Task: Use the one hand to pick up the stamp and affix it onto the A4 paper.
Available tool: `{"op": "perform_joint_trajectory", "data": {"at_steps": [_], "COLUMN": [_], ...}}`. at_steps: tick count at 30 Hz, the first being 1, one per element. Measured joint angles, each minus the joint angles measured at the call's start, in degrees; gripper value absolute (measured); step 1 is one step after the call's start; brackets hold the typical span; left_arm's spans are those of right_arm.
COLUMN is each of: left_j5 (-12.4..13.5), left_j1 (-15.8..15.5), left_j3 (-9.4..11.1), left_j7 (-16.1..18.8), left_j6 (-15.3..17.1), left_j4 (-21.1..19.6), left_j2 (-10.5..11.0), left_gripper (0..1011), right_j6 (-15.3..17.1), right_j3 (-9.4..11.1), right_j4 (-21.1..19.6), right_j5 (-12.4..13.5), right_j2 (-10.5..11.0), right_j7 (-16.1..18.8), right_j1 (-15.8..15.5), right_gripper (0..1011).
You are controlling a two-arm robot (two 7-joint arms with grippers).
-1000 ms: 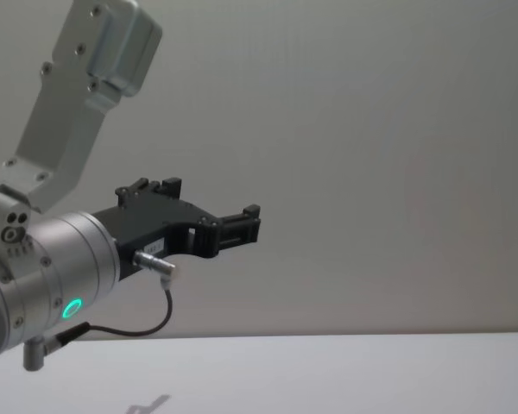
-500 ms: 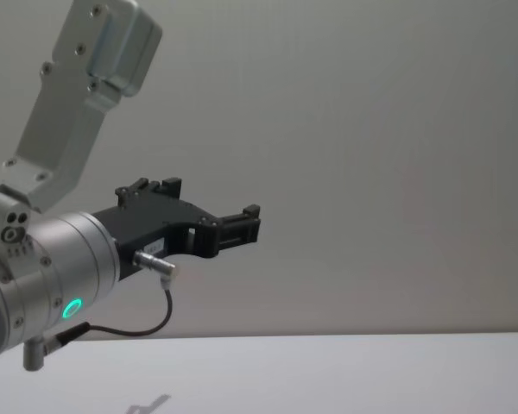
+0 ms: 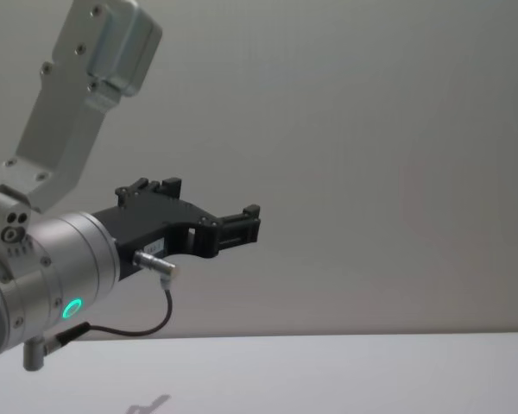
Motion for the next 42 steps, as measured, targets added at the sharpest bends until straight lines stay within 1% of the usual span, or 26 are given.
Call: {"op": "perform_joint_trajectory", "data": {"at_steps": [13, 28, 39, 41, 42], "left_j5": [0.0, 0.0, 0.0, 0.0, 0.0], "left_j1": [0.0, 0.0, 0.0, 0.0, 0.0], "left_j3": [0.0, 0.0, 0.0, 0.0, 0.0], "left_j7": [0.0, 0.0, 0.0, 0.0, 0.0], "left_j6": [0.0, 0.0, 0.0, 0.0, 0.0], "left_j4": [0.0, 0.0, 0.0, 0.0, 0.0], "left_j2": [0.0, 0.0, 0.0, 0.0, 0.0], "left_gripper": [1001, 1001, 1001, 1001, 1001], "right_j6": [1.8, 2.7, 2.9, 3.0, 3.0], "right_j3": [-0.1, -1.0, -1.8, -1.9, -1.9], "right_j4": [0.8, 3.6, 5.0, 5.1, 5.2], "right_j5": [-0.9, -2.0, -2.9, -3.0, -3.1], "right_j2": [-0.1, -1.8, -2.9, -3.0, -3.1], "right_j7": [0.2, 0.0, 0.9, 1.1, 1.1], "right_j1": [-0.2, 1.7, 2.8, 2.8, 2.9], "right_gripper": [1001, 1001, 1001, 988, 964]}}
